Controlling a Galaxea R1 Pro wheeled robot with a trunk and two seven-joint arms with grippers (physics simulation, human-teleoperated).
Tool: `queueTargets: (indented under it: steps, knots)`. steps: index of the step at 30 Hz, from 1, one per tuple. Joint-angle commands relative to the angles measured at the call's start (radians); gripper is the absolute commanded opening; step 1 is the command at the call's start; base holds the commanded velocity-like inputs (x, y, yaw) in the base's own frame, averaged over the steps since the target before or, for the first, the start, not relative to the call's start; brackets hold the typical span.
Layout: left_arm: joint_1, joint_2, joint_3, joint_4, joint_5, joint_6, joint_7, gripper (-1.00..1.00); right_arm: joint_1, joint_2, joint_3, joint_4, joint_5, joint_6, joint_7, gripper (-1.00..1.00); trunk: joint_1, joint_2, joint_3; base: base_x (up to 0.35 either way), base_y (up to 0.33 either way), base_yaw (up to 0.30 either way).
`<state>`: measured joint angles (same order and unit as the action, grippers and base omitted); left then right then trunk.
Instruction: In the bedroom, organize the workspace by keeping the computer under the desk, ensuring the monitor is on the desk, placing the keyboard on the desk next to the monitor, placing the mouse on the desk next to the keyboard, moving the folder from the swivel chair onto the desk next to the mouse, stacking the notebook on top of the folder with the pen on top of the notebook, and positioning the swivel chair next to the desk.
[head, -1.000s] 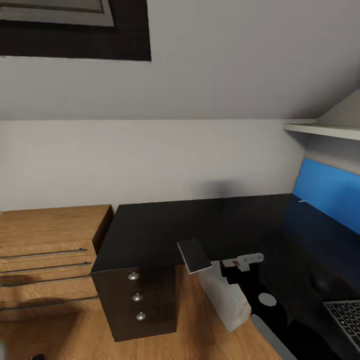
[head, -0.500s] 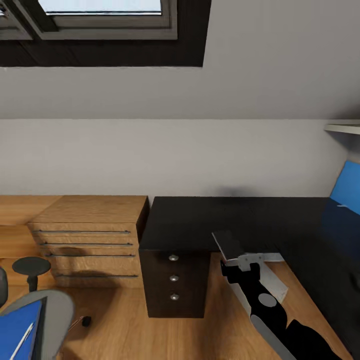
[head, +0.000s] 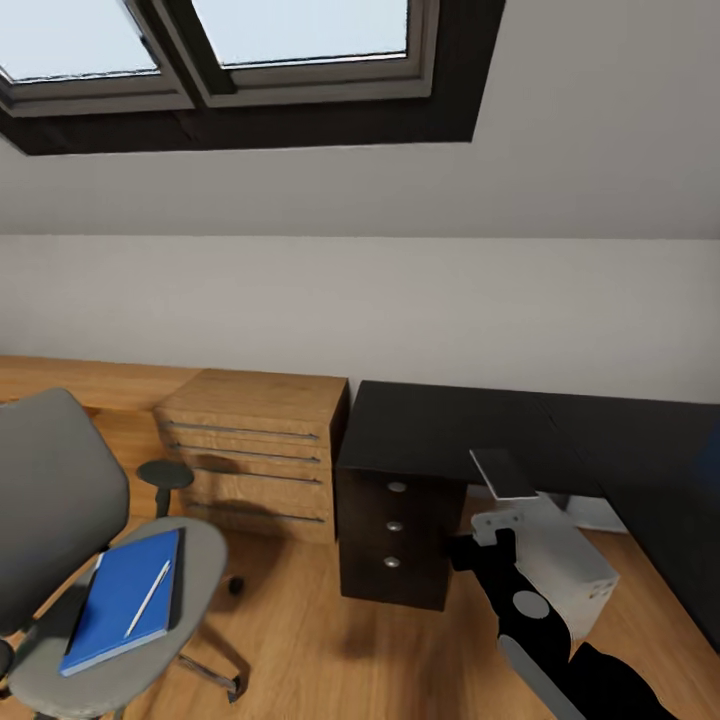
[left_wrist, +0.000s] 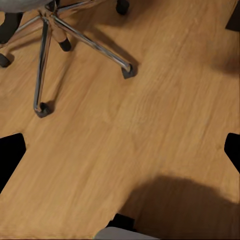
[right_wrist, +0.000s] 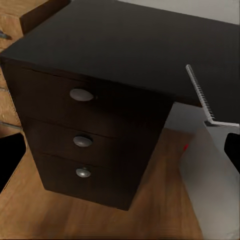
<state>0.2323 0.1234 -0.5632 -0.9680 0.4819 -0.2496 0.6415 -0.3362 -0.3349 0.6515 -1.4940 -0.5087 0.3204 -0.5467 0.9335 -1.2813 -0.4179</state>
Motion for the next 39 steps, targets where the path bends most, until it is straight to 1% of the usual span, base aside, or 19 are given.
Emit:
queueTargets:
  steps: [1,7,17,32,36,39]
  knots:
    - [-0.001,0.001,-0.004,-0.001,0.011,-0.007,0.004,1.0,-0.001,-0.001,0.004,-0.002,-0.006,0.003,-0.008,1.0,0.0,-0.001,-0.001,-0.26,0.004,0.277]
    - [-0.001,0.002,-0.003,-0.001,0.011,-0.007,0.004,1.0,-0.001,-0.001,0.006,-0.002,-0.005,0.003,-0.008,1.0,0.0,-0.001,-0.001,-0.095,0.002,0.233]
    - [-0.001,0.003,0.0,-0.001,0.011,-0.007,0.004,1.0,-0.001,-0.002,0.008,-0.006,-0.005,0.003,-0.008,1.0,0.0,-0.001,-0.002,-0.003,0.0,0.048]
    - [-0.001,0.003,0.0,0.0,0.012,-0.007,0.006,1.0,-0.001,-0.002,0.01,-0.004,-0.003,0.003,-0.011,1.0,0.0,-0.001,-0.002,0.0,0.0,0.264]
    - [-0.001,0.004,0.002,0.0,0.012,-0.008,0.009,1.0,-0.001,-0.001,0.026,-0.004,-0.002,0.003,-0.011,1.0,0.0,-0.001,-0.002,0.0,0.0,0.276]
    - [-0.001,0.004,0.013,0.0,0.012,-0.008,0.01,1.0,-0.001,-0.001,0.054,-0.003,0.0,0.002,-0.018,1.0,0.0,-0.001,-0.002,0.0,0.0,0.276]
